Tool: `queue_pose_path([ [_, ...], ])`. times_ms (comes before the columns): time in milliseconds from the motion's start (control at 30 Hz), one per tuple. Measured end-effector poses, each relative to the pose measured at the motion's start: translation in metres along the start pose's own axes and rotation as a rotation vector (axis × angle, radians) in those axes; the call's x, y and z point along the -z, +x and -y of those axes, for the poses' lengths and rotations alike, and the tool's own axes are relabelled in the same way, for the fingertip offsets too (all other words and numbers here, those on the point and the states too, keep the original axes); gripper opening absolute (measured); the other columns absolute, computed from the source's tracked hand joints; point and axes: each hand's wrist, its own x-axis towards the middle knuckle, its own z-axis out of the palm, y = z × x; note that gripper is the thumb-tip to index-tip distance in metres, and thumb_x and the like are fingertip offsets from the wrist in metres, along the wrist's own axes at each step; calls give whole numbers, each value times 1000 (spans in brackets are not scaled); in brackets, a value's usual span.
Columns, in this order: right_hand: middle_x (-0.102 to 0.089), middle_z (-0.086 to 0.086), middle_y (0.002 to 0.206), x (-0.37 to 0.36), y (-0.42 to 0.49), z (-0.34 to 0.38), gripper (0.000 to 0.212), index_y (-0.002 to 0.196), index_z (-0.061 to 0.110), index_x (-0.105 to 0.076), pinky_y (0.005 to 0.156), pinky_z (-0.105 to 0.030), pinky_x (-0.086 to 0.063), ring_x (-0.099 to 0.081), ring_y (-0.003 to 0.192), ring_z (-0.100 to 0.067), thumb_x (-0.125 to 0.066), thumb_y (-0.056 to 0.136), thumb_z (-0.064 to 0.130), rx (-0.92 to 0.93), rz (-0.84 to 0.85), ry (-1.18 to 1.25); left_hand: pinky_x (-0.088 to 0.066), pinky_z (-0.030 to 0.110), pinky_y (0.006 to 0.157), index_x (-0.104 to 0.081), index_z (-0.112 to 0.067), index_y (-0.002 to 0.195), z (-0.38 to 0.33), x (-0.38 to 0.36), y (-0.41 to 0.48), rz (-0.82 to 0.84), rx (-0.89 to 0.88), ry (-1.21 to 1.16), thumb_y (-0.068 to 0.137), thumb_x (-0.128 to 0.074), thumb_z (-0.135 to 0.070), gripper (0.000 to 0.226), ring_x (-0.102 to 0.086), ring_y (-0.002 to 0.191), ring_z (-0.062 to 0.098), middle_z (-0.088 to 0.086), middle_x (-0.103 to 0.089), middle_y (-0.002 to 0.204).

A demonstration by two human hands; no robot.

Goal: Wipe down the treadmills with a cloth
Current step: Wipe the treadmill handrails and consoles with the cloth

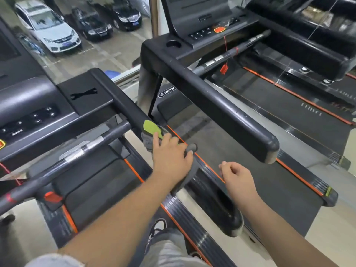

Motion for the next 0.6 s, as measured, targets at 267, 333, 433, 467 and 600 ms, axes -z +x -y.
queue_pose_path([
  [267, -50, 1, 61, -45, 32, 57, 38, 71, 4, -58, 62, -32, -40, -44, 62, -13, -57, 99, 29, 23, 90, -70, -27, 53, 118, -69, -33, 119, 70, -10, 11, -93, -627, -151, 97, -50, -63, 42, -58, 116, 19, -10, -67, 114],
  [333, -58, -10, 69, -55, 35, 68, 37, 81, 2, -62, 65, -33, -44, -48, 66, -18, -55, 99, 34, 12, 111, -106, -28, 51, 117, -72, -34, 110, 109, 0, 57, -89, -520, -90, 97, -46, -65, 43, -60, 110, 19, -11, -69, 105],
  [433, -68, -15, 90, -66, 33, 80, 36, 84, 4, -64, 79, -37, -53, -55, 71, -19, -54, 98, 35, 15, 76, -81, -32, 48, 110, -75, -29, 89, 148, 15, 110, 11, -348, 148, 96, -36, -65, 53, -61, 103, 22, -6, -71, 94],
  [467, -68, -15, 90, -67, 32, 82, 36, 83, 4, -64, 76, -35, -52, -53, 70, -15, -54, 98, 35, 14, 57, -74, -33, 47, 107, -76, -27, 88, 150, 21, 123, 79, -315, 218, 95, -33, -63, 56, -61, 102, 24, -4, -72, 93],
  [600, -65, -14, 83, -60, 23, 72, 34, 85, 4, -65, 65, -28, -43, -54, 69, -23, -55, 98, 33, -39, -39, -36, -35, 42, 94, -73, -23, 106, 109, 37, 146, 400, -255, 345, 95, -28, -52, 55, -61, 111, 26, 3, -72, 113],
])
